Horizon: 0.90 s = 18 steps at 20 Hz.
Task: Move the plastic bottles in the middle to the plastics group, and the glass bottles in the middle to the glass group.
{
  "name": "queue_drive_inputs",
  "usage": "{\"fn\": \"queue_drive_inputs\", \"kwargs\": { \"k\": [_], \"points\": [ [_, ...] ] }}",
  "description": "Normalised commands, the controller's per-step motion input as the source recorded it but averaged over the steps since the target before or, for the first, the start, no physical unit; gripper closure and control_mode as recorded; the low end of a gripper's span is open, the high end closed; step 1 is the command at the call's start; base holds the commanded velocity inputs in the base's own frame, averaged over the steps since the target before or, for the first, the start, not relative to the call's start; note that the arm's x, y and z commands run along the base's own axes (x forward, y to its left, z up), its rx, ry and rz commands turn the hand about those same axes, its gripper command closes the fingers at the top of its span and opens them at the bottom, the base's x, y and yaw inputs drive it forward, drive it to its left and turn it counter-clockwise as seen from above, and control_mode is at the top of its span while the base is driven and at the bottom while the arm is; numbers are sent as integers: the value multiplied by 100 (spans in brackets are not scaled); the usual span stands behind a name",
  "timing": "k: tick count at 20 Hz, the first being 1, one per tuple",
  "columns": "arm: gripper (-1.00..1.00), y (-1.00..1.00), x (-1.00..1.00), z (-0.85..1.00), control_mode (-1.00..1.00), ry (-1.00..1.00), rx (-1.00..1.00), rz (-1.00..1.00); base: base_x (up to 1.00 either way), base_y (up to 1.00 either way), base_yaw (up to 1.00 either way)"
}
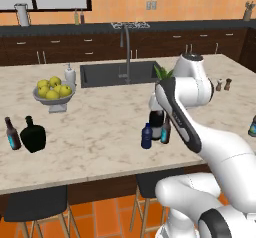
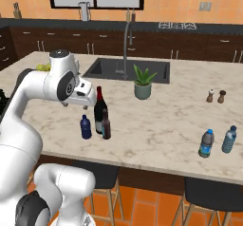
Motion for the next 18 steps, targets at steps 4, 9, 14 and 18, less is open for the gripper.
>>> {"fn": "queue_drive_inputs", "kwargs": {
  "k": [4,9,14,18],
  "points": [
    [-100,14,15,-29,-100,-1,0,0,0,0,0],
    [-100,28,52,-45,-100,0,0,0,0,0,0],
    [-100,4,58,-66,-100,0,0,0,0,0,0],
    [-100,3,35,-51,-100,0,0,0,0,0,0]
  ]
}}
